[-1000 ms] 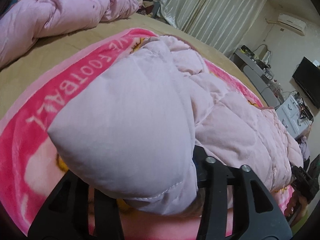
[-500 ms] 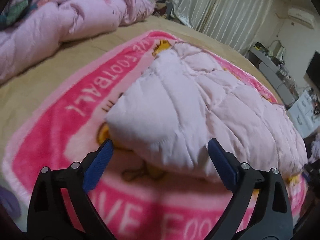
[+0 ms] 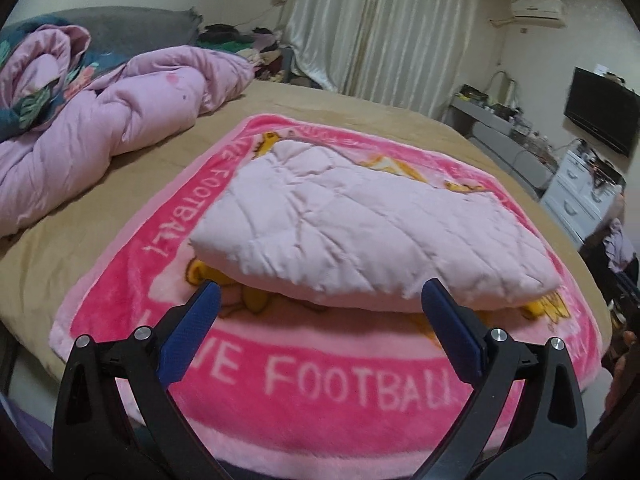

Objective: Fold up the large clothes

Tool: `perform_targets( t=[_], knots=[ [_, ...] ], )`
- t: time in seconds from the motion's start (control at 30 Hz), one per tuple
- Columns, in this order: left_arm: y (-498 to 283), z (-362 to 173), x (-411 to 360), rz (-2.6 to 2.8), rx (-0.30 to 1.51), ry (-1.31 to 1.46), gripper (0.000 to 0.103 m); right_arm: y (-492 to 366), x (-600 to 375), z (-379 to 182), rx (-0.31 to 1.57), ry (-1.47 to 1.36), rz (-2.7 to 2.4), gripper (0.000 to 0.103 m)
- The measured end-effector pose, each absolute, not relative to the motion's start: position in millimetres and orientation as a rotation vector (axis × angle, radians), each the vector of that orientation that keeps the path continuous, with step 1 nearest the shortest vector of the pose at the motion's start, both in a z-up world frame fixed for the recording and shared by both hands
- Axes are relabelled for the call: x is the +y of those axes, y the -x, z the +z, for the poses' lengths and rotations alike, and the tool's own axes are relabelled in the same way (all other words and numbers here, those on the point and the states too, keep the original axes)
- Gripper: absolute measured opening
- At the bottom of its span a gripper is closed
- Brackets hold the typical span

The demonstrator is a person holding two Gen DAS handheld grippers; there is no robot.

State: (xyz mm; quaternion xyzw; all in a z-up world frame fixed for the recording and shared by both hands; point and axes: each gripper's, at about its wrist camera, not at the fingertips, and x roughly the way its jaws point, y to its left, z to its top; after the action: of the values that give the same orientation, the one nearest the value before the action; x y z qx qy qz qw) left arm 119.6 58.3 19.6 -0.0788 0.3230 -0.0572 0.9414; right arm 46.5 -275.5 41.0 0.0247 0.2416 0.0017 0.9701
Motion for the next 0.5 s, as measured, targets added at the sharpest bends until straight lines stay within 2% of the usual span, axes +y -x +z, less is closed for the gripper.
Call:
perform_targets(
  t=[0.5],
  knots=[
    [-89.5, 5.4, 40.5, -0.143, 0.706, 0.155, 0.094, -22.2, -217.0, 4.7, 0.582, -0.024, 0.101, 0.099]
  ],
)
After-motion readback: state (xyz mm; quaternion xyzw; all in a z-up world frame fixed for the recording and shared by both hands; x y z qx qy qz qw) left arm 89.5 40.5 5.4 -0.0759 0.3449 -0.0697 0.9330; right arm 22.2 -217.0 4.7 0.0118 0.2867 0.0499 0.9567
